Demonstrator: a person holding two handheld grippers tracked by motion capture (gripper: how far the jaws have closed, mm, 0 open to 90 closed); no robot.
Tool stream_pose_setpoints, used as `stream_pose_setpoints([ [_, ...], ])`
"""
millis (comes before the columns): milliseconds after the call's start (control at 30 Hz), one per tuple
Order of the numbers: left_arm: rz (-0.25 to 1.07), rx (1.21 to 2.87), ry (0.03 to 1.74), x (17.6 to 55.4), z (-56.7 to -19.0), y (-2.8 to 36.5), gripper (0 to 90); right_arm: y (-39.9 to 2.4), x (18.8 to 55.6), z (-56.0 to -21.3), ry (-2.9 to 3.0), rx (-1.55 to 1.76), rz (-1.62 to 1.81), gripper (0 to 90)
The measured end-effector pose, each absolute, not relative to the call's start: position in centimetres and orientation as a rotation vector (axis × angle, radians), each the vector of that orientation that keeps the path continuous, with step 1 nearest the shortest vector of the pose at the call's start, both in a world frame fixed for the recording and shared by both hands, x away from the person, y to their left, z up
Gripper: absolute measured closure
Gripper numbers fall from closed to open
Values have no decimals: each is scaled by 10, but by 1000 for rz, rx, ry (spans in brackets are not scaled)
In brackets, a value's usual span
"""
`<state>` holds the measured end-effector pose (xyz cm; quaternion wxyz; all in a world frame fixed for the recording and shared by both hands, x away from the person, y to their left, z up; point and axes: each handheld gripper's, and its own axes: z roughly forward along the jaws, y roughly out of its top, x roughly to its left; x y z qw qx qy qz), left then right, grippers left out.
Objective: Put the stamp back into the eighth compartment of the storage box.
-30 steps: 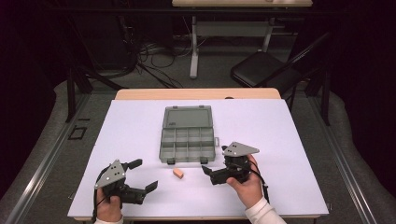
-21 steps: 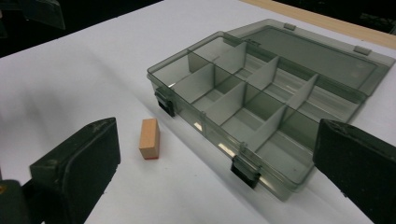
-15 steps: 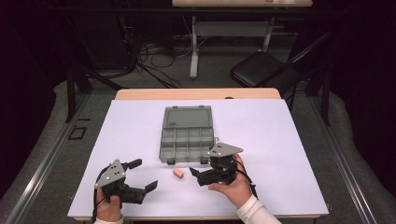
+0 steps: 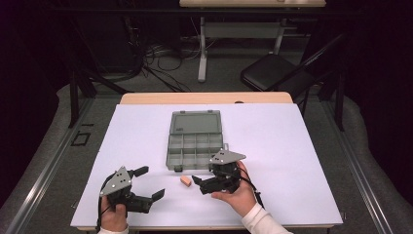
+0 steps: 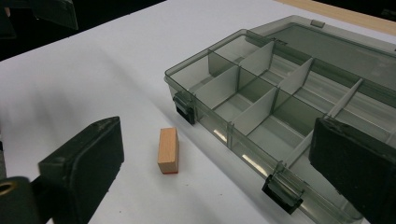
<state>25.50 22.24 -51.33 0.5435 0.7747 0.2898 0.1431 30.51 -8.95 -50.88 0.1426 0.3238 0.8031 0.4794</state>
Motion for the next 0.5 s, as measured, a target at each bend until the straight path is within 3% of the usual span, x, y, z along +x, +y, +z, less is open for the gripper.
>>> stream_pose_setpoints([
  [500,340,1843,688,255,-513,222,36,-76,307,-518,2336,886,1411,183],
])
